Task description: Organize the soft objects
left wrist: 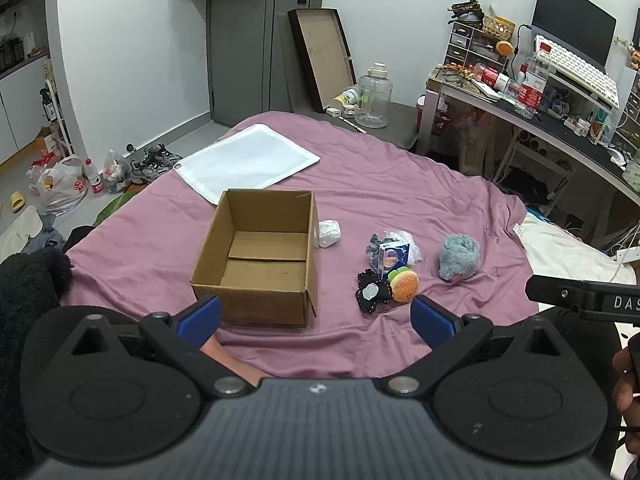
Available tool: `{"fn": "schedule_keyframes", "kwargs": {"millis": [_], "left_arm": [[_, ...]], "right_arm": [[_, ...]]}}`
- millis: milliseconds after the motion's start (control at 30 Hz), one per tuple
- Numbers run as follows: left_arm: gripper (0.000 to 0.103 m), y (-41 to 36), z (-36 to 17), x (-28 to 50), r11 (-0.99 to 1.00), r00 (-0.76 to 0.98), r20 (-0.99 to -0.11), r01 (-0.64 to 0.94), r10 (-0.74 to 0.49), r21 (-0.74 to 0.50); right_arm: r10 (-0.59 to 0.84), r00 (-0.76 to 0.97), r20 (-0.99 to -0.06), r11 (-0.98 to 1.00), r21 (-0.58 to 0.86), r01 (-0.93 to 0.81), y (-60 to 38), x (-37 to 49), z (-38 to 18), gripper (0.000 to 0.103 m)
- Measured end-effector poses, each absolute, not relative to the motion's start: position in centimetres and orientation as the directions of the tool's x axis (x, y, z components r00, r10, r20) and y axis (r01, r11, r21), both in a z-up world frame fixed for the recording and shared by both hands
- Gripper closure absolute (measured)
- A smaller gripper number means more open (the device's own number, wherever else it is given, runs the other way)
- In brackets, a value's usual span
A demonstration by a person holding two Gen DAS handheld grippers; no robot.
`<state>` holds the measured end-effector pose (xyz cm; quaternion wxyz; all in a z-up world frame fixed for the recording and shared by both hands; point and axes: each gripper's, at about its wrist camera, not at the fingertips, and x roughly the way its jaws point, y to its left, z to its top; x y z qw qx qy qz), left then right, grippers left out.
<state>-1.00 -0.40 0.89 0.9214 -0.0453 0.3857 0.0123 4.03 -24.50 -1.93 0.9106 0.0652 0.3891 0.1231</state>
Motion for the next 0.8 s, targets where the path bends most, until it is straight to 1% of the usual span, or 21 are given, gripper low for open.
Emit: {"fn": "schedule_keyframes", "kwargs": {"millis": [800], "left_arm": [[0.003,-0.18,0.23,-1.13,0.994,0.706,-0.708,-0.066,-0.018,-0.091]], "right_arm": [[0.245,0.67,-0.701,0.969,0.189,-0.157,-24.78,4.09,-2.41,0.0]]}}
